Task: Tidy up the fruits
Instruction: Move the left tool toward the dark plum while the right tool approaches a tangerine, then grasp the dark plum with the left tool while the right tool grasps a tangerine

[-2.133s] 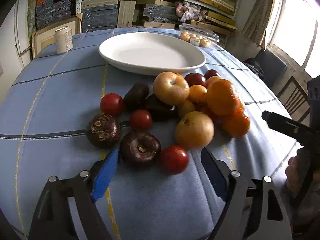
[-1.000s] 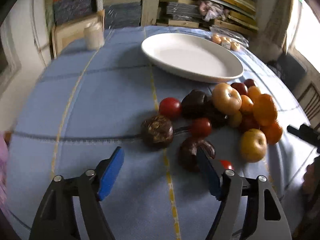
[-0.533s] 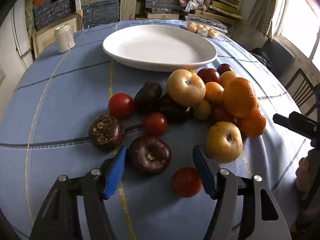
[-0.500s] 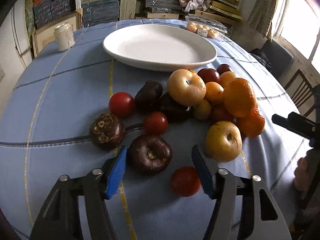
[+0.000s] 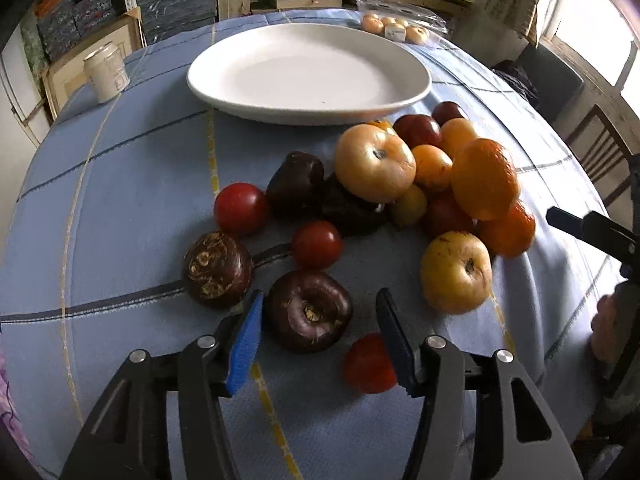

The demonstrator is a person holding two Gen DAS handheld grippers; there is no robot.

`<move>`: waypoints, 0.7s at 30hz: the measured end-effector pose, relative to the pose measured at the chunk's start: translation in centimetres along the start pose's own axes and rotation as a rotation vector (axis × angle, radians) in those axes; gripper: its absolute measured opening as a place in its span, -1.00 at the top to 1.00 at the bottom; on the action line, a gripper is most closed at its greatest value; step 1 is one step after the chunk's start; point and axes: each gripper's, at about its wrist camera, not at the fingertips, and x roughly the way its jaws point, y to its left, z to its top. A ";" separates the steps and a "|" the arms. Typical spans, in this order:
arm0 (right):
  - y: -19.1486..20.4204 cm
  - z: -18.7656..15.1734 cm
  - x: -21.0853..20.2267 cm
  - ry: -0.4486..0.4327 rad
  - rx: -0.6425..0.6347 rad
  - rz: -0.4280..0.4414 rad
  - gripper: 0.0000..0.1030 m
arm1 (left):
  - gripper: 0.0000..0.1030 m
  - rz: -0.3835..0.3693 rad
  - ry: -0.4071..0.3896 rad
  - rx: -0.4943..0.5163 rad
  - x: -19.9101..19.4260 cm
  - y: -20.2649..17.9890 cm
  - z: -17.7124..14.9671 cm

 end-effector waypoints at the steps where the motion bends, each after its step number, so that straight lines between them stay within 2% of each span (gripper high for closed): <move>1: 0.0 0.0 0.0 0.000 0.004 0.003 -0.92 | -0.09 -0.002 0.004 0.000 -0.2 0.2 -0.1; 4: 0.0 0.0 0.0 0.002 0.005 0.005 -0.92 | 0.03 0.001 0.027 -0.001 -0.4 0.8 -0.2; 6: 0.1 0.0 0.0 0.003 0.003 0.003 -0.92 | 0.03 -0.047 0.055 -0.031 0.0 1.5 -0.1; 8: 0.1 0.0 0.0 0.004 0.007 0.001 -0.92 | 0.07 -0.065 0.068 -0.046 0.4 2.0 0.5; 12: 0.0 0.0 0.0 -0.002 0.014 -0.003 -0.92 | 0.16 0.002 0.067 0.014 0.8 0.7 1.0; 14: 0.0 0.0 -0.1 -0.005 0.017 -0.003 -0.92 | 0.16 0.043 0.037 0.055 0.7 -0.1 0.5; 17: 0.1 -0.2 -0.1 -0.002 0.003 -0.004 -0.92 | 0.17 0.042 0.000 0.032 0.4 -0.1 -0.1; 21: 1.1 -0.3 -0.2 -0.012 -0.064 -0.017 -0.92 | 0.17 0.074 -0.142 -0.009 -1.0 -0.2 -1.4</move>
